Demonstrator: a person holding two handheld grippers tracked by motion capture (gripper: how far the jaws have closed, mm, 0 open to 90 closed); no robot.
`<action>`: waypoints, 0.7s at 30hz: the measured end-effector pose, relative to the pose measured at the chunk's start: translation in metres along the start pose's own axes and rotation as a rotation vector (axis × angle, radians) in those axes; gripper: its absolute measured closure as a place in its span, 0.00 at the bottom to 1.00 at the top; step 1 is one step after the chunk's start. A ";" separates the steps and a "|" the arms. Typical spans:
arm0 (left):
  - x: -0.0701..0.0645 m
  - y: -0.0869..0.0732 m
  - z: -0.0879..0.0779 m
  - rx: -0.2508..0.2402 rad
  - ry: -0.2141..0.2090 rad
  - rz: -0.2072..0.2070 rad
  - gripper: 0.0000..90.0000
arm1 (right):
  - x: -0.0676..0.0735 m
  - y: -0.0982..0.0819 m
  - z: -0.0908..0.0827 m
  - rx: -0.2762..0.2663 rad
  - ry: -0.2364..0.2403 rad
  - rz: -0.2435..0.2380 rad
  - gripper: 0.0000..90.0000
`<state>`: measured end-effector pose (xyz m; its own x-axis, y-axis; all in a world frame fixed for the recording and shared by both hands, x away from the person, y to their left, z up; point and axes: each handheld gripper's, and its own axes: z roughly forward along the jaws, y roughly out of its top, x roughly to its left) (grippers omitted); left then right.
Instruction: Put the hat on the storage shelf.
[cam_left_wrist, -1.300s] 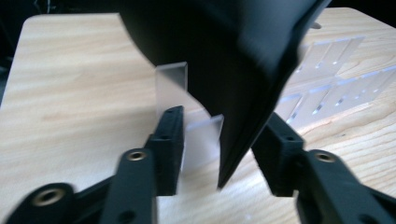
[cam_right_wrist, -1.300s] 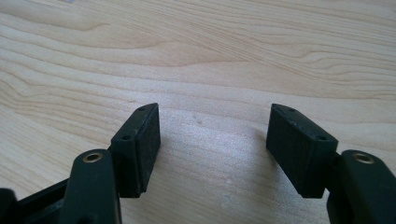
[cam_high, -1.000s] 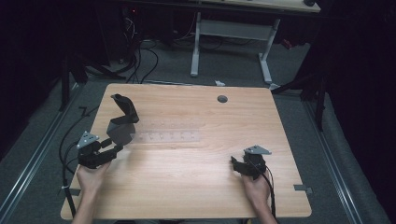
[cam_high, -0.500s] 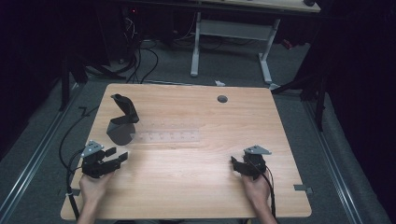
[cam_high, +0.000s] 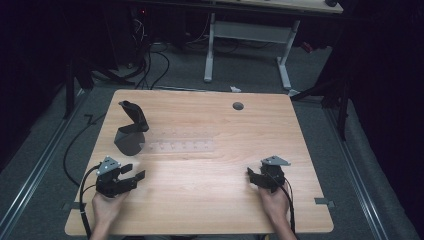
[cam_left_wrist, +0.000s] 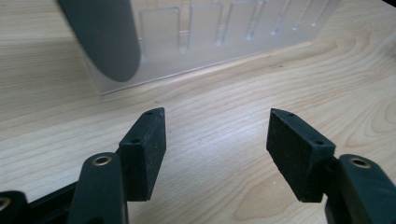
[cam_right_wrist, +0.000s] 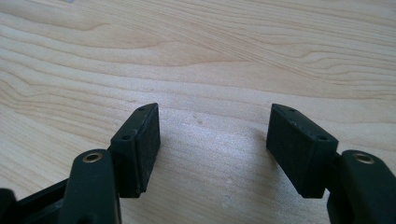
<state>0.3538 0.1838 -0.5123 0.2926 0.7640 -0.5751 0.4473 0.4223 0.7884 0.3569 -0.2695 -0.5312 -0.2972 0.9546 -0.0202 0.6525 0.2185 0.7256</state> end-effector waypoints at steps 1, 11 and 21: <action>-0.001 -0.002 0.000 0.006 -0.005 -0.002 0.42 | 0.000 0.000 0.000 0.000 0.000 0.000 0.39; -0.007 -0.024 0.010 0.059 0.000 0.029 0.42 | 0.000 0.000 0.000 0.000 0.000 0.001 0.39; -0.008 -0.036 0.018 0.066 0.030 0.077 0.42 | 0.000 0.000 0.000 0.000 0.001 0.001 0.39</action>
<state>0.3510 0.1538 -0.5396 0.3031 0.8079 -0.5054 0.4792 0.3292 0.8136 0.3567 -0.2693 -0.5312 -0.2971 0.9546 -0.0188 0.6530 0.2176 0.7254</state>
